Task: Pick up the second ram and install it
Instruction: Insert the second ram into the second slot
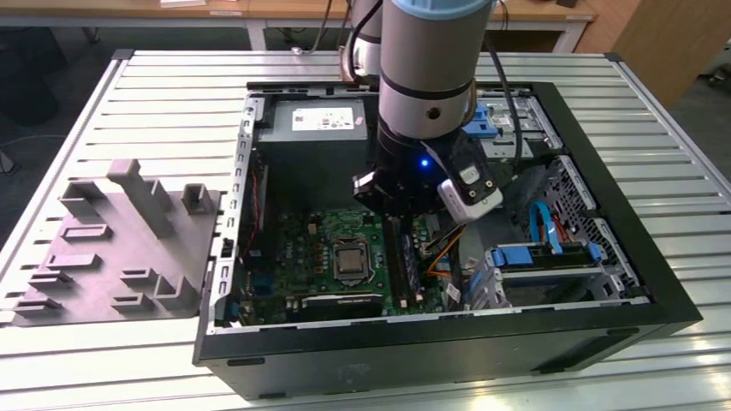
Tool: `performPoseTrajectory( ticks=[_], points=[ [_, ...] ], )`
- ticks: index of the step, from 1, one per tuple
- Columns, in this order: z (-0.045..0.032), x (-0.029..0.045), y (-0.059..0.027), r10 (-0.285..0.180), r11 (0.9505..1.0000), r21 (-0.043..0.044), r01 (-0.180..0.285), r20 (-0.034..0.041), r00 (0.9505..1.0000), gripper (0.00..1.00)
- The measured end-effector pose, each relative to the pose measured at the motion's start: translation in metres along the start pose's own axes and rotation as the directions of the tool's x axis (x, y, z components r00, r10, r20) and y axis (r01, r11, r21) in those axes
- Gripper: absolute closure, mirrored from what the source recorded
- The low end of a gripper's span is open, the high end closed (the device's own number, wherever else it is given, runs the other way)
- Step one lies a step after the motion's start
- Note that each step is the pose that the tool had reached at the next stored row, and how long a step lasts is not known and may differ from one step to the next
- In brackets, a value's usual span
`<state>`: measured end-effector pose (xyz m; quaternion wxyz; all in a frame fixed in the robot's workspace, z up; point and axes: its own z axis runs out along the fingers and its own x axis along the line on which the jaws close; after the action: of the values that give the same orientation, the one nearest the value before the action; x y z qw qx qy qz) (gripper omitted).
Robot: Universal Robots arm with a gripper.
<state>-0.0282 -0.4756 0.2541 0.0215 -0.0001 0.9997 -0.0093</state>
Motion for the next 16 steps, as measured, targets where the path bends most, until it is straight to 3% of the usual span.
performPoseTrajectory(
  ticks=[16],
  points=[
    [0.0074,0.0009,0.0002,0.0,1.0,-0.0001,0.0,0.0006,1.0,0.88]
  ],
)
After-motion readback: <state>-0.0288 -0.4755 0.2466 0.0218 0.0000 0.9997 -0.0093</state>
